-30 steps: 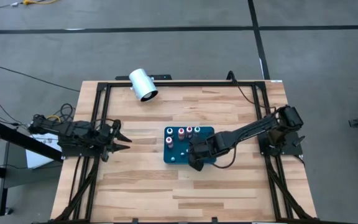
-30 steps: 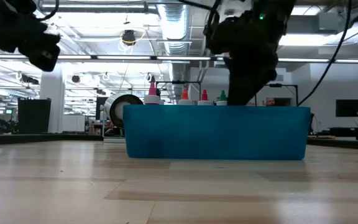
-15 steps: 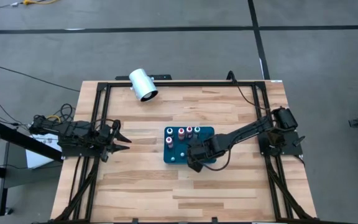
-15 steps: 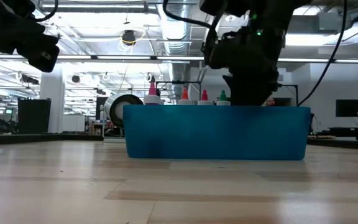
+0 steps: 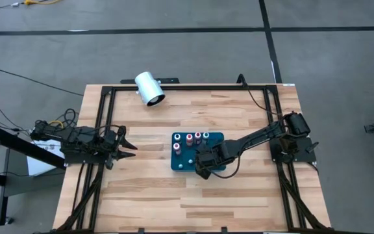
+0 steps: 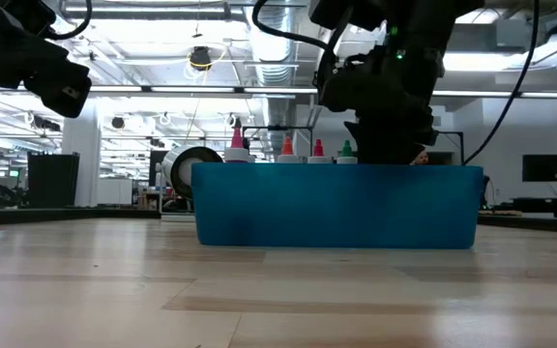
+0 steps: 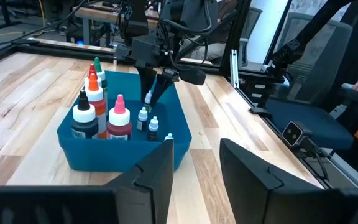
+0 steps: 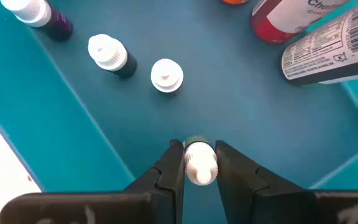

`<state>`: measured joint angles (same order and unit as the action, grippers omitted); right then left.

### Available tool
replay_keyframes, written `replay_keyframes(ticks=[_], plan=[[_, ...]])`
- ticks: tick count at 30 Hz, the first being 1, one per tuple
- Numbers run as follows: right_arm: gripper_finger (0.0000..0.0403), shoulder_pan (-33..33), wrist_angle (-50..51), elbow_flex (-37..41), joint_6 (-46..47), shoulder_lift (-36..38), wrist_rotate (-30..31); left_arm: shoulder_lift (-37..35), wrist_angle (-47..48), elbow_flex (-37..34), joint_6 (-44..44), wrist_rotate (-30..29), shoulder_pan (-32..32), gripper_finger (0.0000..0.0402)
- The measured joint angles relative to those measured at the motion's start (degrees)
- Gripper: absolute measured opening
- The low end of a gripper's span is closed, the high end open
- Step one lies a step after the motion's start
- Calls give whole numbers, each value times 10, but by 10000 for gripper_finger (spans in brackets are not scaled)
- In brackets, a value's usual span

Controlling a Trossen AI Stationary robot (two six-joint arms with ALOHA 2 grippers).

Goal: Pick & Place food coloring
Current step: Put the small green food coloring bottle into the blue bin, then return to Home Position

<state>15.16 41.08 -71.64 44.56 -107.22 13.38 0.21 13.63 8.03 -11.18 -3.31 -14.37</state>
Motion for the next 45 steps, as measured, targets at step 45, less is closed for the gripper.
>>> replay_keyframes(ticks=[45], plan=[[148,-5,-8,-3,20,1,-19,0,11,0,-2,30,0,122]])
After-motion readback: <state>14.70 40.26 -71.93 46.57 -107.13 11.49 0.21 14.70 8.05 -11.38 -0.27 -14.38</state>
